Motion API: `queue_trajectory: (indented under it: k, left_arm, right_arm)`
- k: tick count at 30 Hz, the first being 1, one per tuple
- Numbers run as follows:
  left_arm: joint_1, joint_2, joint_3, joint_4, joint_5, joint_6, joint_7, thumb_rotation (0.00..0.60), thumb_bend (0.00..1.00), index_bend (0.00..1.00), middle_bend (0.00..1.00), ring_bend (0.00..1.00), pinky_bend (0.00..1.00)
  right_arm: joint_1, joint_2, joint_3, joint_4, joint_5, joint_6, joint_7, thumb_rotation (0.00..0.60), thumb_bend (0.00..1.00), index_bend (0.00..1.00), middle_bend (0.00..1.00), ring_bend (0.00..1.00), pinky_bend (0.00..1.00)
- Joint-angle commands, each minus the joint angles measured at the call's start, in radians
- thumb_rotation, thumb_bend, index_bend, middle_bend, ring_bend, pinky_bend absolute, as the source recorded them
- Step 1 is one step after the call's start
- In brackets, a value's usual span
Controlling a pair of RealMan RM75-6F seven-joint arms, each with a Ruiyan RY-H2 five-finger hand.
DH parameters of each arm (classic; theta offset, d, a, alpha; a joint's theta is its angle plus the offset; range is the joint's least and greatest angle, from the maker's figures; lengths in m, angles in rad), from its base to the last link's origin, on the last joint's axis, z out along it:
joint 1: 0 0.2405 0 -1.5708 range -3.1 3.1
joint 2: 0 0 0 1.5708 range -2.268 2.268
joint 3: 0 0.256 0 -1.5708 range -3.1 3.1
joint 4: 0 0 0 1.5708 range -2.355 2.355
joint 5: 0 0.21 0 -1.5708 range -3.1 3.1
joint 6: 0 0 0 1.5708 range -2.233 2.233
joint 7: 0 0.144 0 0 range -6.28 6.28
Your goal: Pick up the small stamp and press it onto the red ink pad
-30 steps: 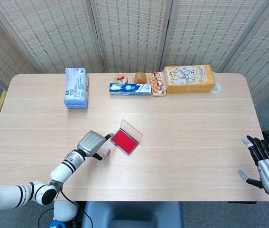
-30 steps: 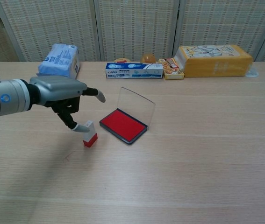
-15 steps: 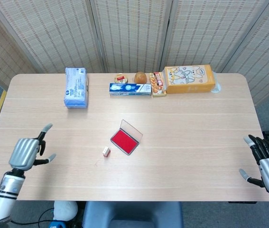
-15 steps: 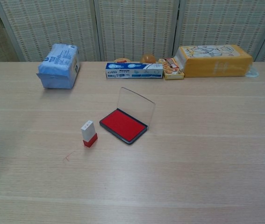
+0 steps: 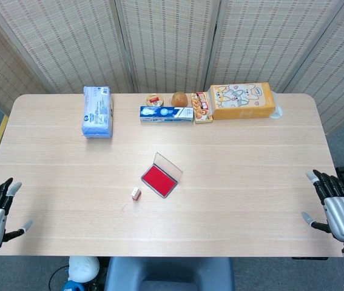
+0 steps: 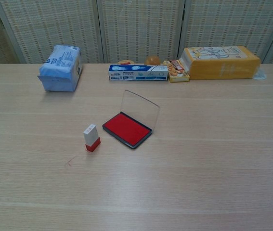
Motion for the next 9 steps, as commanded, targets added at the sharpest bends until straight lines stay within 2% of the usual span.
queue_trajectory:
  k: [1, 9]
  left_arm:
    - [0.050, -0.020, 0.005, 0.040, 0.094, 0.049, -0.001, 0.600, 0.25, 0.00, 0.00, 0.00, 0.21]
    - [0.075, -0.003, -0.013, 0.026, 0.128, 0.037, -0.013, 0.600, 0.25, 0.00, 0.00, 0.00, 0.21]
  right_arm:
    - [0.005, 0.000, 0.001, -0.008, -0.003, -0.006, -0.003, 0.600, 0.25, 0.00, 0.00, 0.00, 0.00]
    - [-0.009, -0.002, -0.015, -0.014, -0.036, 0.022, -0.002, 0.600, 0.25, 0.00, 0.00, 0.00, 0.00]
